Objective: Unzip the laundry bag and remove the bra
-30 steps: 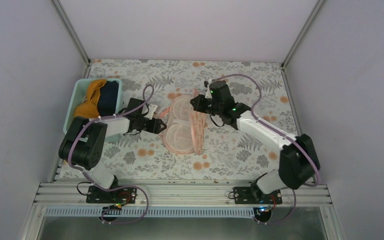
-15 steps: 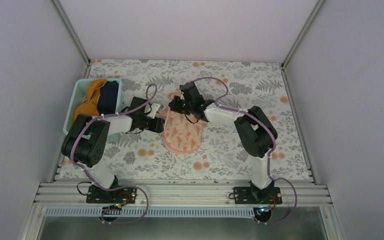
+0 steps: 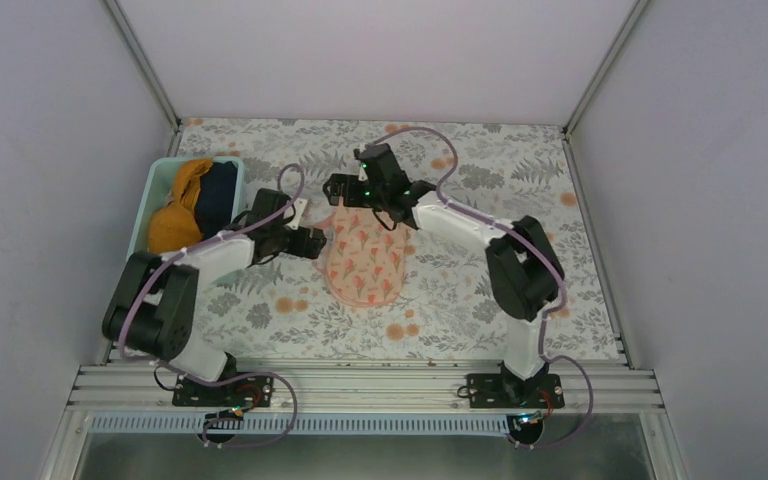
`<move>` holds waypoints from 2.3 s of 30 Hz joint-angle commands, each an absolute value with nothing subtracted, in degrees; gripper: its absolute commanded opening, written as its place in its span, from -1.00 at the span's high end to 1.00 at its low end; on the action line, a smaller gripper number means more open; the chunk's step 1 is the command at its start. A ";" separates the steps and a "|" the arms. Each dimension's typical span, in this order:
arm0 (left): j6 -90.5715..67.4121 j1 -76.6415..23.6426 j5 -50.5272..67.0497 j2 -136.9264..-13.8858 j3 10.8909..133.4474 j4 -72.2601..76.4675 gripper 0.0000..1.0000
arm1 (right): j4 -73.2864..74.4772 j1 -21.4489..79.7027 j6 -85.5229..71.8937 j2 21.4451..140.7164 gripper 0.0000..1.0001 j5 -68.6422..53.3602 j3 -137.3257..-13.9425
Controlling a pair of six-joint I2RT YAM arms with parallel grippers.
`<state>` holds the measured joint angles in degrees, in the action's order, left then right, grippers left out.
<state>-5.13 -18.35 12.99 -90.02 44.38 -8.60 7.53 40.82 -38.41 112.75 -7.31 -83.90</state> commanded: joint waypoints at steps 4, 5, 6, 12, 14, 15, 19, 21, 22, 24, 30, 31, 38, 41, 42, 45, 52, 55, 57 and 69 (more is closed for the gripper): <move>-5.25 -18.04 3.83 -78.31 40.62 -6.10 -1.00 | 8.60 35.45 -17.33 91.23 -1.00 -2.66 -75.76; -5.03 -17.94 3.86 -77.45 40.53 -5.58 -1.00 | 7.12 34.01 -15.90 88.03 -0.99 -2.96 -72.54; -4.37 -17.89 4.03 -76.75 40.52 -4.75 -1.00 | 5.37 32.40 -14.48 84.95 -0.99 -3.20 -69.13; 2.76 -18.49 -3.40 -73.02 43.21 -0.36 -1.00 | -11.69 23.87 -5.71 65.56 -1.00 0.46 -45.74; 5.73 -18.78 -5.09 -71.39 44.18 0.05 -1.00 | -18.72 21.38 -2.50 59.50 -1.00 2.16 -38.10; 6.85 -18.75 -6.13 -70.23 43.60 1.29 -1.00 | -22.83 19.90 -1.51 56.92 -1.00 2.19 -34.50; 12.03 -18.47 -10.88 -68.29 36.99 11.39 -1.00 | -35.28 13.82 -0.59 51.37 -1.00 2.09 -22.47; 14.30 -18.03 -11.77 -67.42 30.59 20.18 -1.00 | -35.92 10.73 -1.15 51.84 -1.00 0.88 -20.26; 15.03 -17.81 -11.59 -66.82 27.73 23.64 -1.00 | -35.53 9.87 -1.17 52.52 -1.00 0.25 -19.76; 15.31 -16.98 -9.93 -65.21 23.21 28.76 -1.00 | -36.11 8.99 -0.78 53.88 -0.99 -0.09 -18.21; 14.51 -12.40 -4.79 -63.41 15.22 38.51 -1.00 | -48.70 7.30 -2.31 54.93 -1.00 1.52 -9.61; 14.36 -11.60 -3.84 -63.52 14.17 39.94 -1.00 | -51.42 7.06 -2.34 55.24 -1.00 1.63 -8.35; 14.33 -9.42 -1.62 -67.66 7.16 55.81 -1.00 | -61.15 5.24 1.45 64.29 -0.99 -2.40 -5.92; 14.11 -8.95 -2.02 -70.85 8.58 58.27 -1.00 | -67.03 4.81 2.49 69.35 -1.00 -3.01 -6.00; 13.93 -8.80 -2.11 -72.12 9.30 58.95 -1.00 | -68.63 4.52 2.93 70.72 -1.00 -3.60 -6.24; 13.95 -8.16 -2.22 -75.97 11.02 61.41 -1.00 | -70.76 3.26 4.36 75.18 -1.00 -5.57 -8.48; 13.86 -6.41 -1.38 -83.77 13.87 66.79 -1.00 | -76.79 0.15 3.91 87.11 -1.00 -10.78 -11.38; 12.74 -4.65 1.55 -84.06 13.94 67.41 -1.00 | -71.44 -1.54 3.43 87.19 -1.00 -15.27 -14.44; 11.98 -3.90 2.47 -83.99 14.50 65.94 -1.00 | -70.91 -2.41 2.87 87.32 -1.00 -16.52 -14.77; 12.03 -1.78 8.70 -88.03 5.26 86.15 -1.00 | -69.46 -2.78 1.88 87.54 -1.00 -16.03 -15.70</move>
<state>13.56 -2.35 6.11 -87.13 8.60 87.44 -68.45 -2.09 2.02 87.29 -15.86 -14.70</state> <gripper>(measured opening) 0.999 0.997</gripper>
